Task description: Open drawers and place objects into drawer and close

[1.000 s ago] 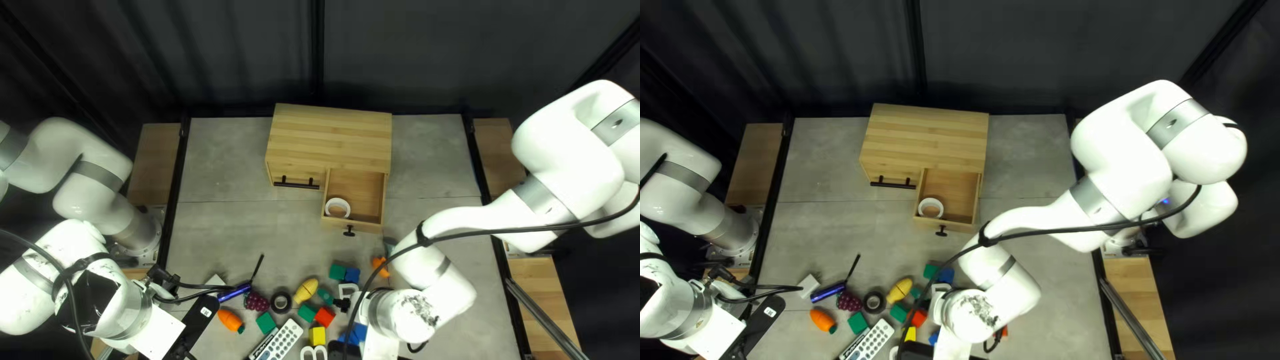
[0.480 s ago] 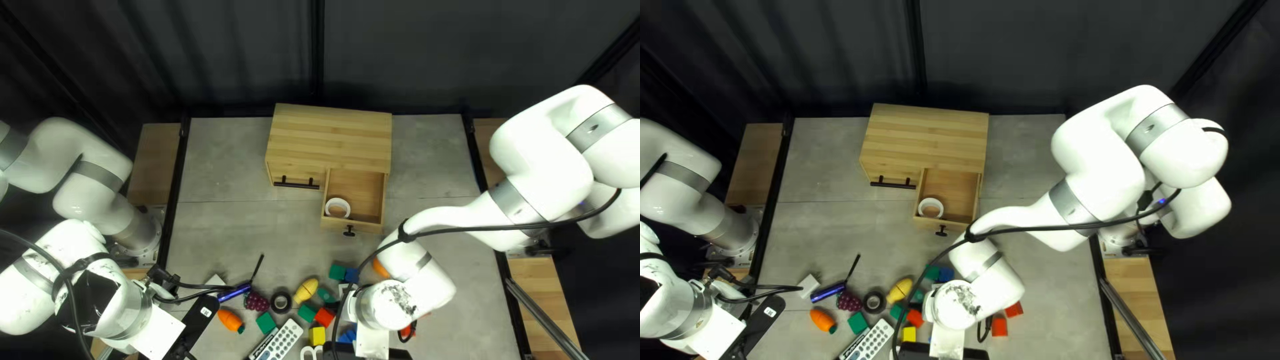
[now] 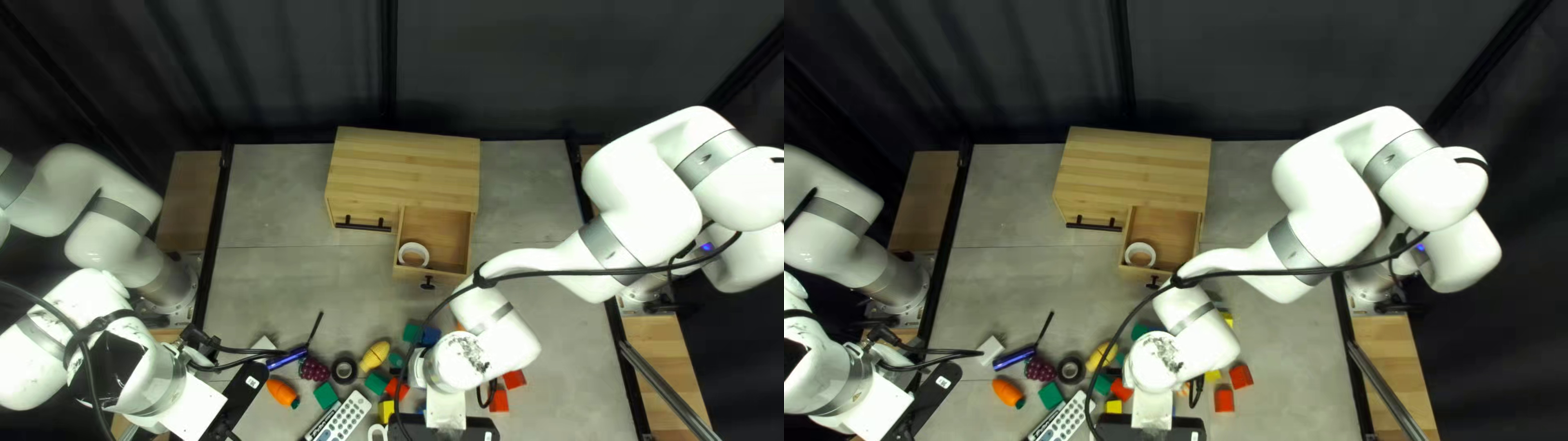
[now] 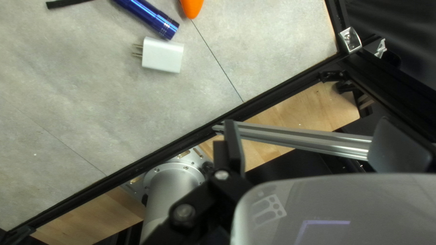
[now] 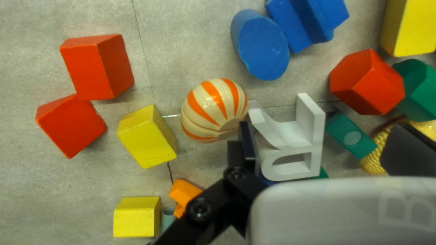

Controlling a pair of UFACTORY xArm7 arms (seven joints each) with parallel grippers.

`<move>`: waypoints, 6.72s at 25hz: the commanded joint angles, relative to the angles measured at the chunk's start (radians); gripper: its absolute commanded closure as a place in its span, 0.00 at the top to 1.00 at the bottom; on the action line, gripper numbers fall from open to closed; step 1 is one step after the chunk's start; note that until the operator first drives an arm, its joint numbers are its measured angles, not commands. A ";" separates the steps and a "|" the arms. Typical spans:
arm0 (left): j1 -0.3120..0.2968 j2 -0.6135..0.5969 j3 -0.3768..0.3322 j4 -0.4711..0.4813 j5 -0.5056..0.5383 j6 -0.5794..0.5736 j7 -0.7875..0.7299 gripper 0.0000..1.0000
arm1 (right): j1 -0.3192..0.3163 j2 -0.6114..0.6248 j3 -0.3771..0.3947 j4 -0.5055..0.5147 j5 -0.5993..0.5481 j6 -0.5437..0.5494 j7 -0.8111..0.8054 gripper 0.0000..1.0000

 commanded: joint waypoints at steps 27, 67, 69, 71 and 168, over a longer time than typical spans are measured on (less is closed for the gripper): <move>0.000 0.000 0.000 0.000 0.000 0.000 0.000 1.00 | -0.024 0.042 0.016 0.030 0.000 0.009 -0.111 1.00; 0.000 0.000 0.000 0.000 0.000 0.000 0.000 1.00 | -0.043 -0.076 -0.002 0.072 0.047 0.201 -0.005 0.02; 0.000 0.000 0.000 0.000 0.000 0.000 0.000 1.00 | -0.038 -0.113 -0.007 0.070 0.057 0.238 0.062 0.02; 0.000 0.000 0.000 0.000 0.000 0.000 0.000 1.00 | -0.034 -0.148 -0.010 0.064 0.061 0.273 0.119 0.01; 0.000 0.000 0.000 0.000 0.000 0.000 0.000 1.00 | -0.146 -0.506 -0.197 -0.183 -0.112 0.378 0.045 0.00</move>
